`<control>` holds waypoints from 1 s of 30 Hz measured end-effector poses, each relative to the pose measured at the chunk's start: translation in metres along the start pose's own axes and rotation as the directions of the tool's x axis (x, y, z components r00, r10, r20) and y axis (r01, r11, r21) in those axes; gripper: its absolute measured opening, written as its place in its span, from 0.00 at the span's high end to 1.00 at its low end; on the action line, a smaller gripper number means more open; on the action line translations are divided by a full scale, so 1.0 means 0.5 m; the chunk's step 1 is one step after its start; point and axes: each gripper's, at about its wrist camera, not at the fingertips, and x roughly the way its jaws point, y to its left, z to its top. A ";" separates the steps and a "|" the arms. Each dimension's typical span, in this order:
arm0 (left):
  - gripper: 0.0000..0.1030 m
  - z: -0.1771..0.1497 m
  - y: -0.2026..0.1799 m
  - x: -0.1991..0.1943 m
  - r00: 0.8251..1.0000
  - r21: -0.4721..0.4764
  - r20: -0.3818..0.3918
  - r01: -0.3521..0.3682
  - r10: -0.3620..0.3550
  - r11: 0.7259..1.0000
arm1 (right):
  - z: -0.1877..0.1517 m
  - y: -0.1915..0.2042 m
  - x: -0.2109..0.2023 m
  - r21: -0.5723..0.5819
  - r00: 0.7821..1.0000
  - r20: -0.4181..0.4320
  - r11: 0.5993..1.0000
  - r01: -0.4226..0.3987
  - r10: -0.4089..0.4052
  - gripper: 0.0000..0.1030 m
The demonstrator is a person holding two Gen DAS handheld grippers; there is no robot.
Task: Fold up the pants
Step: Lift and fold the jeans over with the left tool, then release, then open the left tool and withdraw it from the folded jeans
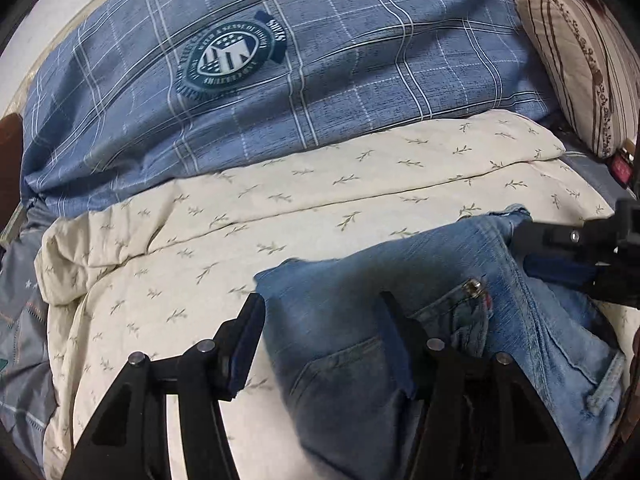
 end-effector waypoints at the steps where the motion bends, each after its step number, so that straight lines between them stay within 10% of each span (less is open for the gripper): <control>1: 0.44 0.004 -0.003 0.007 1.000 0.005 -0.008 0.001 -0.001 1.000 | 0.003 -0.004 0.001 -0.008 1.000 -0.006 1.000 0.006 -0.007 0.59; 7: 0.43 0.031 -0.016 0.044 0.997 0.045 -0.076 -0.019 0.022 0.999 | 0.016 -0.021 0.012 -0.021 0.995 0.012 0.995 0.099 -0.099 0.92; 23: 0.33 -0.089 -0.019 -0.156 0.995 0.007 -0.011 0.099 -0.099 0.995 | -0.090 0.087 -0.136 -0.366 0.999 0.028 0.930 0.035 -0.027 0.85; 30: 0.33 -0.140 -0.078 -0.141 0.993 0.058 -0.083 0.093 -0.088 0.994 | -0.168 0.069 -0.135 -0.466 0.987 -0.037 0.877 0.120 -0.154 0.85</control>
